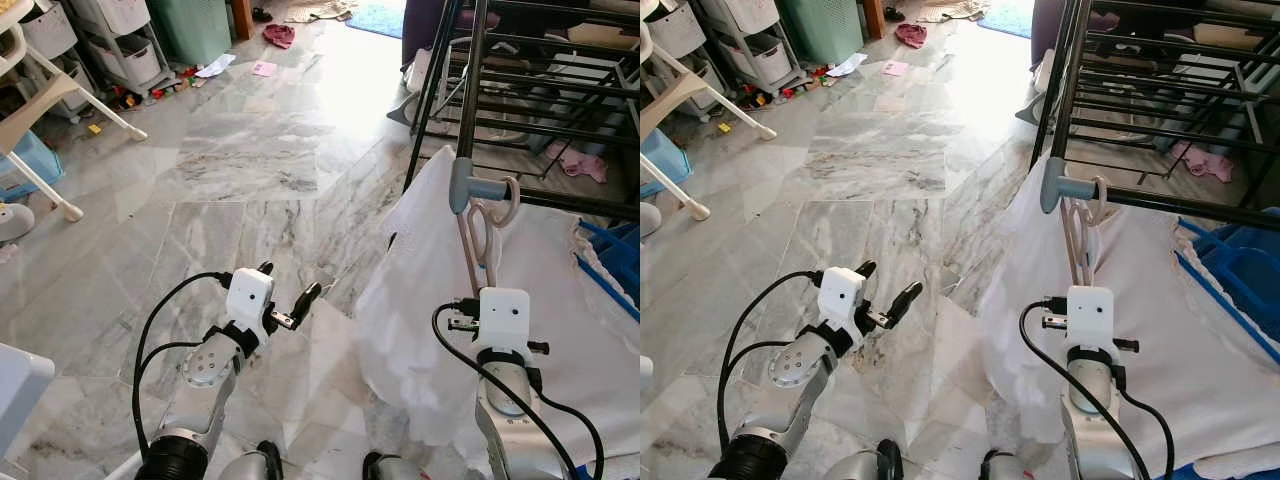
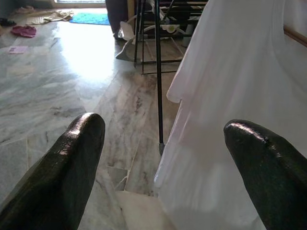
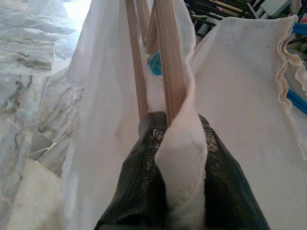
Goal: Hang hanger
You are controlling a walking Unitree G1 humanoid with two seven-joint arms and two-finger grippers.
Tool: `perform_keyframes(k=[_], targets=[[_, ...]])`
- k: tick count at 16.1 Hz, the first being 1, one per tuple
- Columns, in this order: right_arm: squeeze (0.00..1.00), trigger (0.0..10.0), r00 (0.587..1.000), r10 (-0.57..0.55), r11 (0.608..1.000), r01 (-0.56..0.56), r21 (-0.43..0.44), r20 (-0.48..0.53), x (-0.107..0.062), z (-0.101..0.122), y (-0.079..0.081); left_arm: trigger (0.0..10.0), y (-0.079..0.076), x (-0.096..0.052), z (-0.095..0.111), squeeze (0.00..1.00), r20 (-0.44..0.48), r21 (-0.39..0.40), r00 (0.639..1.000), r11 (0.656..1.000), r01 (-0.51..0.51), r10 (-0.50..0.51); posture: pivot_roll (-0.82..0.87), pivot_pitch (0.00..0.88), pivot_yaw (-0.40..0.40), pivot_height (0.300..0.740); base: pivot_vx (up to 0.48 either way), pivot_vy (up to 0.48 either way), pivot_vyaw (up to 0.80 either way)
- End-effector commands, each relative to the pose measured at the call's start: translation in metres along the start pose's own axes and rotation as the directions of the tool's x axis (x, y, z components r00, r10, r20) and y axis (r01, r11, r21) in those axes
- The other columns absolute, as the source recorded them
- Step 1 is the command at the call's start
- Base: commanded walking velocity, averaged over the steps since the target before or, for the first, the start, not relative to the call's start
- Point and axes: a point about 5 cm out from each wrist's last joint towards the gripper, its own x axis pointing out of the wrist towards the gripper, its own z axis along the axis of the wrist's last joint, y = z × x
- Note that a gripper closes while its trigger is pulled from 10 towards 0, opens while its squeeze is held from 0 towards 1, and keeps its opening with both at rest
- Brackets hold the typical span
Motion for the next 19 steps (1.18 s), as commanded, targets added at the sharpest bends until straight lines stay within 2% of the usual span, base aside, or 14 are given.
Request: perform_keyframes(k=[1, 4, 5, 6, 7, 8, 10, 12, 15, 17, 19], targets=[[1.00, 10.0, 0.998, -0.025, 1.000, 0.024, 0.009, 0.053, -0.002, 0.008, -0.005, 10.0, 0.001, -0.002, -0.001, 0.00, -0.006, 0.010, 1.000, 1.000, -0.006, 0.006, -0.14, 0.192, 0.058, 0.740, 0.000, 0.000, 0.00], [1.00, 10.0, 0.998, -0.026, 1.000, 0.026, 0.001, 0.050, -0.003, 0.007, -0.005, 10.0, 0.001, -0.003, -0.002, 0.00, -0.011, 0.013, 1.000, 1.000, -0.003, 0.003, -0.14, 0.192, 0.058, 0.740, 0.000, 0.000, 0.00], [0.96, 10.0, 0.999, -0.025, 1.000, 0.024, 0.006, 0.039, -0.002, 0.005, -0.004, 10.0, 0.001, -0.003, -0.003, 0.00, -0.012, 0.013, 1.000, 1.000, -0.002, 0.002, -0.14, 0.191, 0.059, 0.740, 0.000, 0.000, 0.00], [0.59, 10.0, 0.999, -0.023, 1.000, 0.023, 0.008, 0.032, -0.002, 0.004, -0.004, 10.0, 0.001, -0.003, -0.003, 0.00, -0.012, 0.013, 1.000, 1.000, -0.001, 0.001, -0.14, 0.191, 0.059, 0.740, 0.000, 0.000, 0.00], [0.00, 10.0, 1.000, -0.026, 0.999, 0.026, 0.023, 0.010, -0.002, 0.001, -0.005, 10.0, 0.001, -0.003, -0.003, 0.00, -0.014, 0.014, 1.000, 1.000, 0.001, -0.001, -0.14, 0.189, 0.057, 0.740, 0.000, 0.000, 0.00], [0.00, 10.0, 0.998, -0.061, 0.997, 0.060, 0.044, 0.003, -0.001, 0.000, -0.009, 10.0, 0.001, -0.003, -0.004, 0.00, -0.015, 0.018, 1.000, 1.000, -0.002, 0.002, -0.13, 0.185, 0.056, 0.740, 0.000, 0.000, 0.00], [0.00, 10.0, 0.993, -0.100, 0.994, 0.098, 0.045, 0.056, 0.001, 0.009, -0.018, 10.0, 0.005, -0.002, 0.002, 0.00, 0.012, 0.034, 1.000, 0.999, -0.026, 0.026, -0.13, 0.177, 0.059, 0.740, 0.000, 0.000, 0.00], [0.00, 10.0, 0.991, -0.091, 0.995, 0.087, 0.042, 0.094, 0.002, 0.016, -0.020, 10.0, 0.009, 0.005, 0.017, 0.00, 0.072, 0.052, 0.996, 0.997, -0.052, 0.049, -0.13, 0.175, 0.062, 0.740, 0.000, 0.000, 0.00], [0.00, 10.0, 0.995, -0.078, 0.996, 0.075, 0.056, 0.060, 0.001, 0.009, -0.017, 10.0, 0.011, 0.012, 0.029, 0.00, 0.112, 0.054, 0.991, 0.996, -0.074, 0.067, -0.13, 0.172, 0.065, 0.740, 0.000, 0.000, 0.00], [0.00, 10.0, 0.998, -0.066, 0.992, 0.067, 0.106, -0.015, -0.001, -0.002, -0.011, 10.0, 0.005, 0.008, 0.012, 0.00, 0.046, 0.044, 0.999, 0.999, -0.027, 0.025, -0.14, 0.174, 0.068, 0.740, 0.000, 0.000, 0.00], [0.00, 10.0, 0.998, -0.050, 0.990, 0.055, 0.132, -0.041, -0.001, -0.004, -0.008, 10.0, -0.004, 0.003, 0.001, 0.00, 0.018, 0.005, 0.999, 0.999, 0.047, -0.047, -0.14, 0.177, 0.067, 0.740, 0.000, 0.000, 0.00]])
